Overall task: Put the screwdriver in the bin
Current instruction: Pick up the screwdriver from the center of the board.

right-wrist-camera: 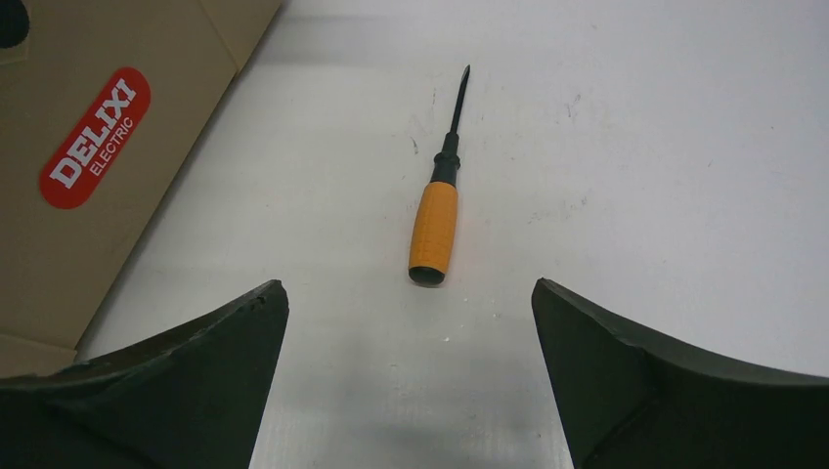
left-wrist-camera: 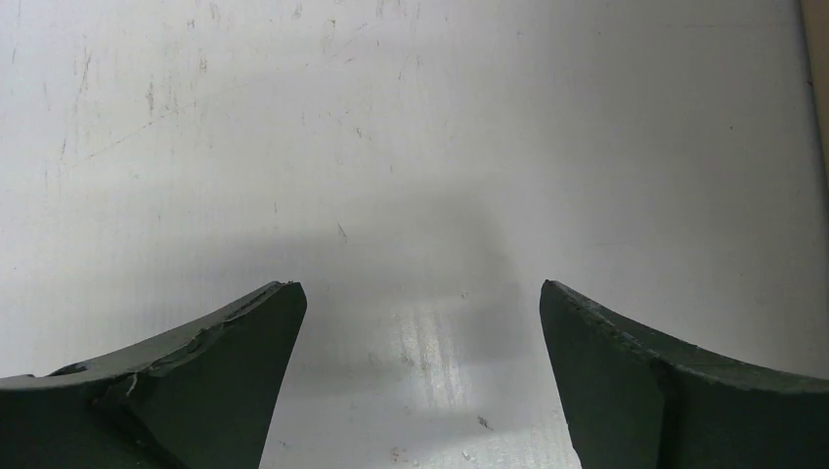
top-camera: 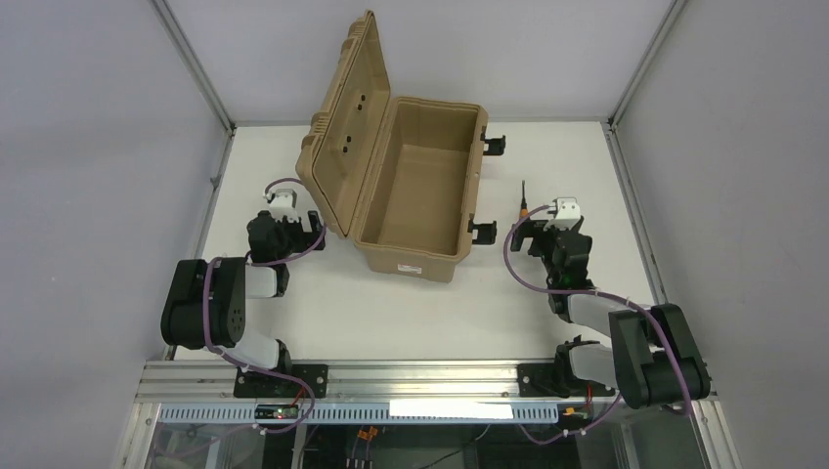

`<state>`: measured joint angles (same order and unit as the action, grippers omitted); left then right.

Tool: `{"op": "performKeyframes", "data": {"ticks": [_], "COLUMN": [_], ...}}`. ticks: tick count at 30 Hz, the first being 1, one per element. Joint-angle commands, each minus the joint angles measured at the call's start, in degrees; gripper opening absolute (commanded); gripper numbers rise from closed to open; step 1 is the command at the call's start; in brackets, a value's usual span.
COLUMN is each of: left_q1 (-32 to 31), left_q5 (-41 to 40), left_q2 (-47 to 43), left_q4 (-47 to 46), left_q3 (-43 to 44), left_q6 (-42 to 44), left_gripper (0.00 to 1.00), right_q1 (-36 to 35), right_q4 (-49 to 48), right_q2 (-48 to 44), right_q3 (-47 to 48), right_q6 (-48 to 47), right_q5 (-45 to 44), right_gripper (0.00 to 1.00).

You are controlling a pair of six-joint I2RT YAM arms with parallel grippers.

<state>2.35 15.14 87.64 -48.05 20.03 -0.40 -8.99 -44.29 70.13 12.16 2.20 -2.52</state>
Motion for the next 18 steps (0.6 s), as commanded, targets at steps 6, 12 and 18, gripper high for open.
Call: {"op": "performKeyframes", "data": {"ticks": [6,12,18], "left_q1": [0.7,0.7,0.7], "left_q5": [1.0,1.0,1.0], "left_q2": [-1.1,-1.1,-1.1], "left_q4": [-2.8,-2.8,-2.8], "left_q3": [-0.3,-0.3,-0.3], "left_q6": [0.6,0.5,0.5], "left_gripper": [0.99,0.99,0.99], "right_q1": [-0.7,-0.6,-0.7], "right_q4": [-0.4,1.2,1.3], "right_q2": [0.2,1.2,0.9], "right_q3": [2.6,4.0,4.0], "right_q6": [-1.1,-1.8,-1.5], "right_q5": [-0.8,1.6,0.4], "right_gripper": [0.99,0.99,0.99]}}
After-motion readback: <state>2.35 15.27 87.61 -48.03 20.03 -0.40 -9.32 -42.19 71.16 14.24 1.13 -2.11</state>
